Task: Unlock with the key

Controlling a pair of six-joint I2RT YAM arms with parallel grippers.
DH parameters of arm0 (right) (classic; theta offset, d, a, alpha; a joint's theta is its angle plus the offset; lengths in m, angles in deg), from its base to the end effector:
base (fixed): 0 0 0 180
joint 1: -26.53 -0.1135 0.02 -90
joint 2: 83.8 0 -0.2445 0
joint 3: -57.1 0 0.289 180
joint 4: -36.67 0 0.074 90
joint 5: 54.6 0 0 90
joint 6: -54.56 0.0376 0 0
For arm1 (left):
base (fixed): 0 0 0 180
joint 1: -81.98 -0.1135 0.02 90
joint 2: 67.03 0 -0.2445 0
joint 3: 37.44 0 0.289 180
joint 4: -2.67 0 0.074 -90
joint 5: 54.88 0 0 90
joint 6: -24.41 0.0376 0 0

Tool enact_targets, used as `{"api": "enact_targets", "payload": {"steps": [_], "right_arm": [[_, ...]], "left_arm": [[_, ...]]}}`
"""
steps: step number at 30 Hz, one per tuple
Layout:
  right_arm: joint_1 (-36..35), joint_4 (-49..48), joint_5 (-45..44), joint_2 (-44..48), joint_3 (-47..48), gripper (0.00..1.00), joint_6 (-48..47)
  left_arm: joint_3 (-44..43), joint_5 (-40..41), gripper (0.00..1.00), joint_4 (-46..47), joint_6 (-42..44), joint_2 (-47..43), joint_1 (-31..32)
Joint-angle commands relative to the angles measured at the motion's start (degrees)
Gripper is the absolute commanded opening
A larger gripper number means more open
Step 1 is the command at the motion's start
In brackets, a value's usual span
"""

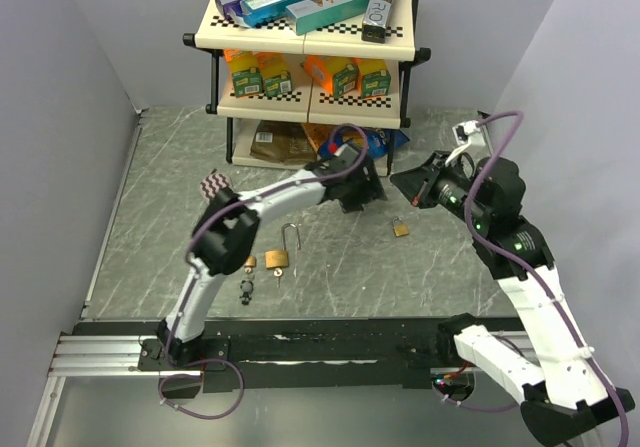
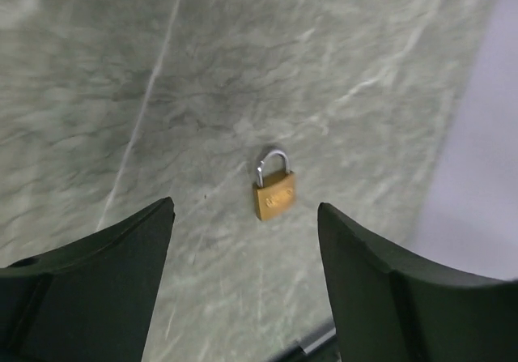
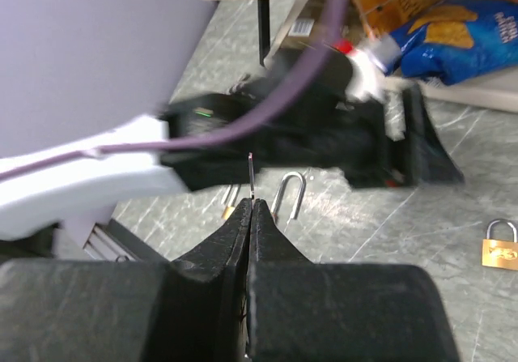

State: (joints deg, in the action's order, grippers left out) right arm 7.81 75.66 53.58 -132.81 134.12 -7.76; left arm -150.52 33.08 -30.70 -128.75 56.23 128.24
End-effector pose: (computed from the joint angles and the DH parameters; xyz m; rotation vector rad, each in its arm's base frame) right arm 0.2070 0.0825 0.4129 -0.0972 1.8323 0.8585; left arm 0.3581 -0.3762 0.1900 -0.3553 2.5239 -0.9189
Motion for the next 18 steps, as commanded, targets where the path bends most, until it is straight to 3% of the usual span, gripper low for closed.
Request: {"api": "enact_targets", "payload": {"steps": [1, 11, 18], "right_arm": [[0.2, 0.2, -2.6, 2.5, 0.0, 0.0, 1.5], [0.2, 0.4, -2.8, 5.3, -1.5, 0.0, 0.9], [0.2, 0.3, -2.8, 6.4, -2.0, 0.0, 0.3]], "left_arm": [[-11.7, 1.9, 0.75, -9.6, 0.0, 6.6, 3.0], [-28.1, 1.9, 0.66, -17.1, -2.6, 22.4, 7.4], [-26.5, 6.7, 0.56, -17.4, -0.2, 23.8, 7.7]]}}
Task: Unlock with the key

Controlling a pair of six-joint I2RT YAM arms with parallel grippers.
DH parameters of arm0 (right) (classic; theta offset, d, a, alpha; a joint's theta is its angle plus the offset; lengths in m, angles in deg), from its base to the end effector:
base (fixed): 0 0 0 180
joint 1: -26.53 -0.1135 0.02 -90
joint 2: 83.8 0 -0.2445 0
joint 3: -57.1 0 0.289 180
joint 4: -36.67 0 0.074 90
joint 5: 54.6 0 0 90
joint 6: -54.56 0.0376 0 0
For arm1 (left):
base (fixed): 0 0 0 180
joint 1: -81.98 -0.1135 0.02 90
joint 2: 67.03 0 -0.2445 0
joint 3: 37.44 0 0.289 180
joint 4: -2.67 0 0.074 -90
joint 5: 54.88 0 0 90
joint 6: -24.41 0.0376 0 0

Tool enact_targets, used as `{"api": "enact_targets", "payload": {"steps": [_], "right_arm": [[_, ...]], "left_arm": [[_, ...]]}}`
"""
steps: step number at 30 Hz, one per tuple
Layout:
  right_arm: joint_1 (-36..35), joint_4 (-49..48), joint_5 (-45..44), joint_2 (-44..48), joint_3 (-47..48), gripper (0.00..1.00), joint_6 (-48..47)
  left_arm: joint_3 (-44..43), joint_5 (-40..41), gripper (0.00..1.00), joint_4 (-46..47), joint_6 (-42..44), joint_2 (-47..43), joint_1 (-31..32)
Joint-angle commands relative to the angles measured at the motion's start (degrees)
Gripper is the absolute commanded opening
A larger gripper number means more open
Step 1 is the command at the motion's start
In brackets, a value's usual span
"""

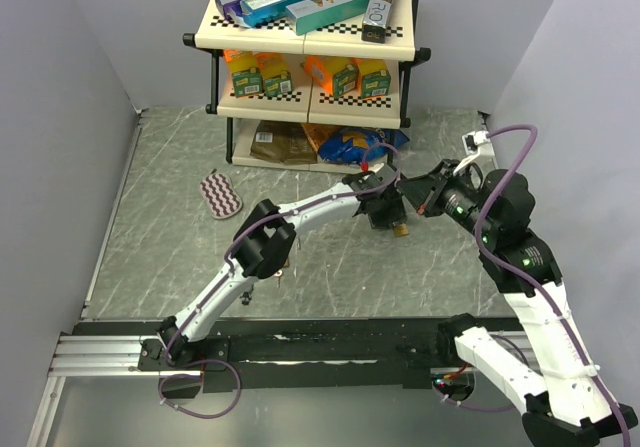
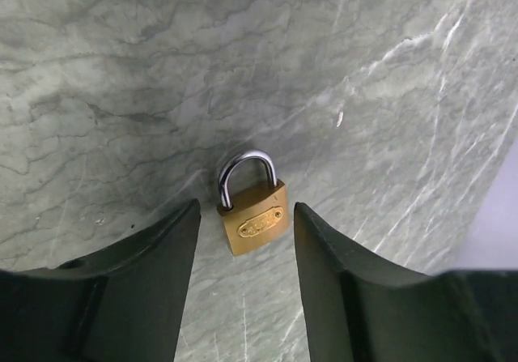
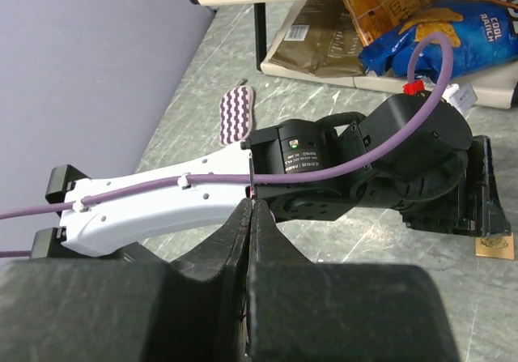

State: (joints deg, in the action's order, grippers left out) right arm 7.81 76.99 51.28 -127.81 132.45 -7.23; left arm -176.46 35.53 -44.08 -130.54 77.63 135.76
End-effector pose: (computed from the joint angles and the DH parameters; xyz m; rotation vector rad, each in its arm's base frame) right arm 0.1859 0.0739 0.4165 -0.0643 1.7951 0.8350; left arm 0.3401 -0.4638 0.1381 -0.2654 2.6807 -0.7844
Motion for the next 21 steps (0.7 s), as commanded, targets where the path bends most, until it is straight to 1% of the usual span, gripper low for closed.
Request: {"api": "enact_targets", "payload": {"steps": [1, 4, 10, 18, 21], "right_arm": [[0.1, -1.4, -0.4, 1.4, -0.5, 0.0, -0.3], [0.1, -1.8, -0.1, 1.6, -1.0, 0.0, -0.3], [0.2, -1.8, -0.5, 1.7, -1.1, 0.0, -0.4], [0.2, -2.8, 0.1, 0.9, -1.5, 0.0, 0.1], [0.3, -2.9, 0.3, 0.6, -1.7, 0.0, 0.2]], "left_arm": [[-0.8, 4.3, 0.56, -4.4, 2.2, 2.8, 0.3], [-1.8, 4.4, 0.54, -5.3, 5.2, 4.6, 0.7], [-4.3, 6.9, 0.5, -10.9, 11.0, 8.2, 1.6], [-2.6, 10.3, 0.36, -15.1, 22.5, 9.6, 3.0], [-0.3, 11.4, 0.34, -15.2, 26.6, 9.1, 3.4]]}}
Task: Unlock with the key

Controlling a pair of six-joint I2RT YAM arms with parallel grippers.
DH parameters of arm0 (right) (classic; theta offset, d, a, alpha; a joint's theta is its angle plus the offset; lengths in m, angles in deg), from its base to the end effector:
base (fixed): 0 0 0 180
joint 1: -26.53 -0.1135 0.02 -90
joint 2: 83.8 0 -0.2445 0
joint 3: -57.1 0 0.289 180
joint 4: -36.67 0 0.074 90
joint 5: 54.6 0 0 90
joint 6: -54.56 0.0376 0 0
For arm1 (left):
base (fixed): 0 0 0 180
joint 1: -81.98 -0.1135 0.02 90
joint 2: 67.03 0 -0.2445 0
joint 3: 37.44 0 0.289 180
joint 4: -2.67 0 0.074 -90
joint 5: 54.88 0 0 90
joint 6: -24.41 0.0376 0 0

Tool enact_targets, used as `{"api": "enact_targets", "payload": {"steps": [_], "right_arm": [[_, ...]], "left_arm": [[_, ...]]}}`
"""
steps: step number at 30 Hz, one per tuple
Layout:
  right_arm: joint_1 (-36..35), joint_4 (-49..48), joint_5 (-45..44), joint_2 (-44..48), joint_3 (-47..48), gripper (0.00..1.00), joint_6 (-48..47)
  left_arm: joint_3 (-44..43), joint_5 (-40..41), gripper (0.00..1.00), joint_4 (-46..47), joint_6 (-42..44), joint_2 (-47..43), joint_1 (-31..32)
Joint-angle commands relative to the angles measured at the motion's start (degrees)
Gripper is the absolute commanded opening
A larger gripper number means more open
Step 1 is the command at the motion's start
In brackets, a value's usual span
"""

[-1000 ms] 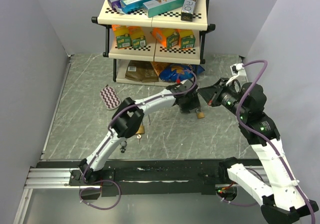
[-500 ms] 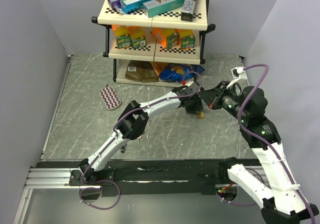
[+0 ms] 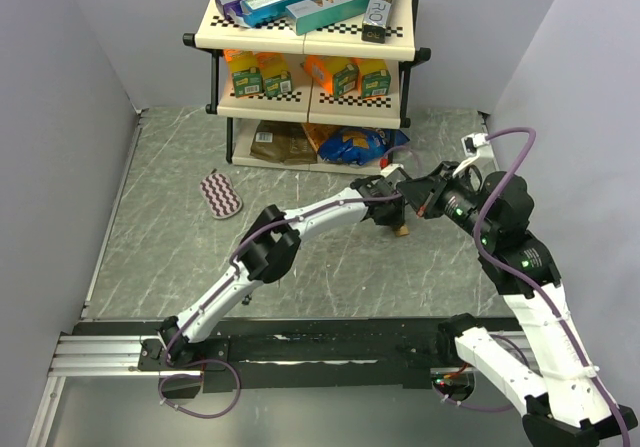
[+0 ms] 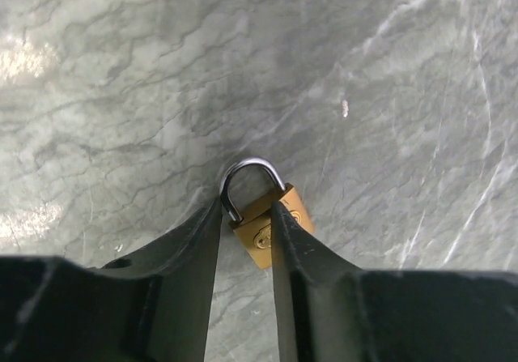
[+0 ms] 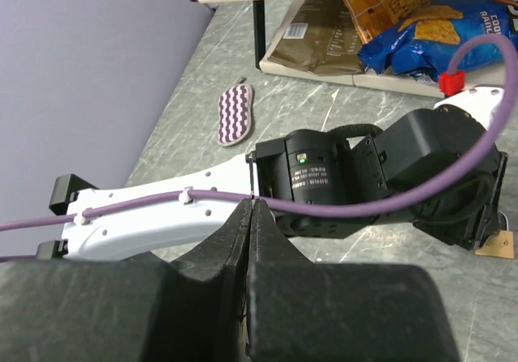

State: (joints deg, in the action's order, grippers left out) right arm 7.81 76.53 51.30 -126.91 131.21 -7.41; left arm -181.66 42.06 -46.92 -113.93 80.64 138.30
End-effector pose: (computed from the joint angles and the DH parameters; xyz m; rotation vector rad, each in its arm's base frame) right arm 0.1843 0.0733 0.4125 -0.0677 1.7925 0.8333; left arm 0.3265 -0.4818 0.1379 0.1280 2.5900 -0.5898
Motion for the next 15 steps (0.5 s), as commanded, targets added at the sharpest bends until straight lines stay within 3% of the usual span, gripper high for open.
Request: {"api": "enact_targets", "payload": {"steps": [1, 6, 15], "right_arm": [[0.3, -2.2, 0.3, -0.4, -0.3, 0.0, 0.4], [0.3, -1.9, 0.0, -0.5, -0.2, 0.0, 0.3], [0.3, -1.9, 0.0, -0.9, 0.0, 0.0, 0.4]], "left_arm": [[7.0, 5.3, 0.33, -11.9, 11.1, 5.4, 0.9], [15.2, 9.2, 0.26, -9.9, 17.4, 2.2, 0.8], [37.6, 11.0, 0.25, -1.8, 23.4, -8.4, -1.0]]}}
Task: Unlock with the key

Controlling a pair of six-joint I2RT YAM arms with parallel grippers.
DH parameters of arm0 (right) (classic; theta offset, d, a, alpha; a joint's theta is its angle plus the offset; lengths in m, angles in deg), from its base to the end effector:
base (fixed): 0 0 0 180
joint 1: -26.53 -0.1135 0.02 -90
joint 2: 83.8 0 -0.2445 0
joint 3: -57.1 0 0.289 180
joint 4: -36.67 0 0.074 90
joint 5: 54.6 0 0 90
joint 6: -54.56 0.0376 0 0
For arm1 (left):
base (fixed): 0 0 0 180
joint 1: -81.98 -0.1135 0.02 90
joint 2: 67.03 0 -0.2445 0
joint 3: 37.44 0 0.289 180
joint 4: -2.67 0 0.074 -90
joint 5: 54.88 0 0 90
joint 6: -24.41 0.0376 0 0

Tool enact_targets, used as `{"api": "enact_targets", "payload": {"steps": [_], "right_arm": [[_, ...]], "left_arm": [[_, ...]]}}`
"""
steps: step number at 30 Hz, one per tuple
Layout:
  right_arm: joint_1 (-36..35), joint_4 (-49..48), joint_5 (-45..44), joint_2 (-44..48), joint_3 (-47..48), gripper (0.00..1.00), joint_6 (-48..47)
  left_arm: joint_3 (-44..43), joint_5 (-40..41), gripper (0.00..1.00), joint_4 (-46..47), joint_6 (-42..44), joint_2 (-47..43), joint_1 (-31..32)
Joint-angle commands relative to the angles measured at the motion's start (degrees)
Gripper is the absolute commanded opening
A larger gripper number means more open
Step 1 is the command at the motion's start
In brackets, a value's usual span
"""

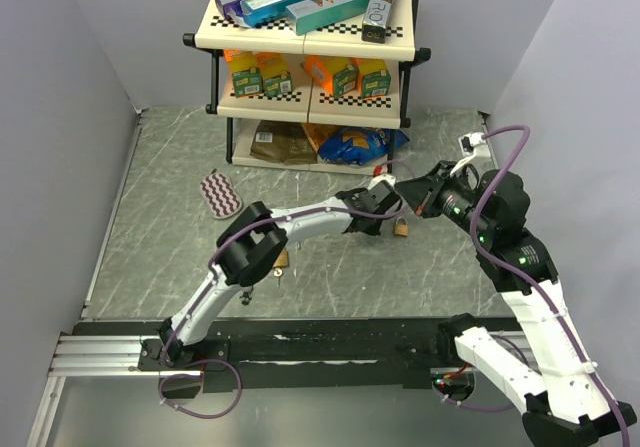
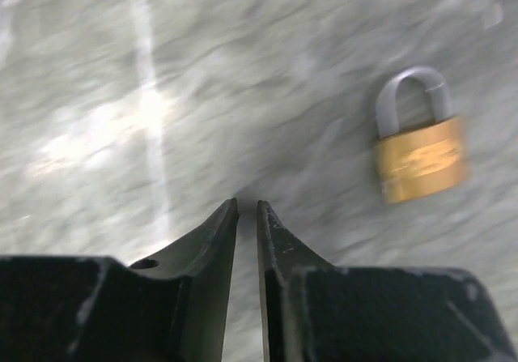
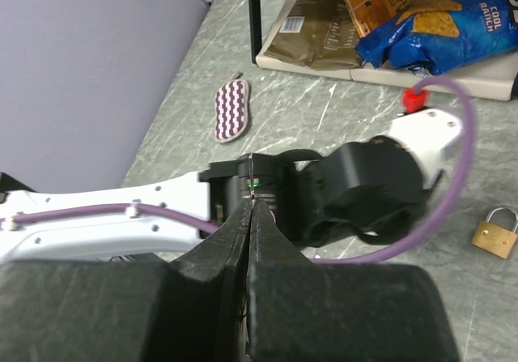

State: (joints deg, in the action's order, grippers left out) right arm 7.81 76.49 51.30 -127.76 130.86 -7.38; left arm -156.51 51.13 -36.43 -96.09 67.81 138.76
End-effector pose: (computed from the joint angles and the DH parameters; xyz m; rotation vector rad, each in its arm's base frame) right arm 0.1892 0.0750 0.4077 -0.0637 1.8133 0.8311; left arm 0.3012 -0.4410 0.1182 0.4593 2.4561 -0.2913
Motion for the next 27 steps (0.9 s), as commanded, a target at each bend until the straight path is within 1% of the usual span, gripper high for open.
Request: {"api": "enact_targets", "payload": {"steps": [1, 2, 4, 5, 6, 7, 10, 11, 12, 14, 15, 17, 19, 21, 23, 26, 27], "right_arm": [[0.2, -1.8, 0.0, -0.1, 0.4, 0.0, 0.4], [0.2, -1.7, 0.0, -0.2, 0.4, 0.0, 0.4], [0.3, -1.4, -0.3, -0.4, 0.8, 0.0, 0.3], [0.3, -0.9, -0.7, -0.6, 1.0, 0.0, 0.1], [0.3, -0.6, -1.1, -0.9, 1.2, 0.0, 0.0], [0.3, -0.6, -1.3, -0.9, 1.5, 0.0, -0.2], [0.3, -1.0, -0.7, -1.5, 1.7, 0.0, -0.1], [0.3, -1.2, -0.3, -1.6, 1.8, 0.0, 0.1], [0.3, -1.3, -0.1, -2.0, 1.8, 0.0, 0.2], [0.2, -1.4, 0.5, -2.4, 1.7, 0.0, 0.3], [0.3, -1.4, 0.5, -2.3, 1.5, 0.0, 0.3], [0.3, -1.5, 0.4, -2.2, 1.3, 0.0, 0.3], [0.3, -1.5, 0.4, -2.2, 1.1, 0.0, 0.3], [0.3, -1.6, 0.2, -2.2, 0.7, 0.0, 0.3], [0.2, -1.7, 0.4, -2.1, 0.5, 0.0, 0.5], [0.3, -2.3, 0.9, -2.4, 0.1, 0.0, 0.7], [0.3, -2.3, 1.1, -2.5, 0.1, 0.0, 0.7]], "left_arm": [[13.5, 1.7, 0.27, -12.0, 5.1, 2.4, -2.1], [14.3, 1.5, 0.29, -11.6, 4.8, 1.2, -2.5], [15.2, -0.1, 0.37, -9.7, 3.5, -2.7, -3.0], [14.7, -0.8, 0.44, -9.4, 3.1, -3.7, -3.0], [11.9, -1.8, 0.51, -9.4, 2.5, -4.7, -3.0], [10.0, -4.1, 0.59, -9.5, 1.3, -4.7, -2.9], [1.7, -9.0, 0.74, -8.8, -1.7, -3.2, -2.9], [-0.3, -10.3, 0.76, -8.9, -2.8, -2.3, -2.9], [-5.3, -11.0, 0.77, -9.6, -3.9, 0.4, -2.9], [-10.4, -13.0, 0.78, -13.1, -7.3, 3.6, -2.8], [-14.6, -13.5, 0.8, -14.1, -8.2, 6.5, -2.6], [-16.9, -15.0, 0.8, -14.9, -10.0, 8.2, -2.1], [-16.8, -15.3, 0.82, -14.2, -11.9, 8.9, -1.5], [-16.1, -14.5, 0.86, -12.9, -13.5, 8.7, -0.9], [-16.6, -13.6, 0.88, -13.0, -14.4, 8.9, -0.4], [-21.7, -12.0, 0.89, -13.8, -14.6, 11.1, 0.8], [-23.1, -10.1, 0.89, -15.2, -13.5, 12.9, 1.5]]}}
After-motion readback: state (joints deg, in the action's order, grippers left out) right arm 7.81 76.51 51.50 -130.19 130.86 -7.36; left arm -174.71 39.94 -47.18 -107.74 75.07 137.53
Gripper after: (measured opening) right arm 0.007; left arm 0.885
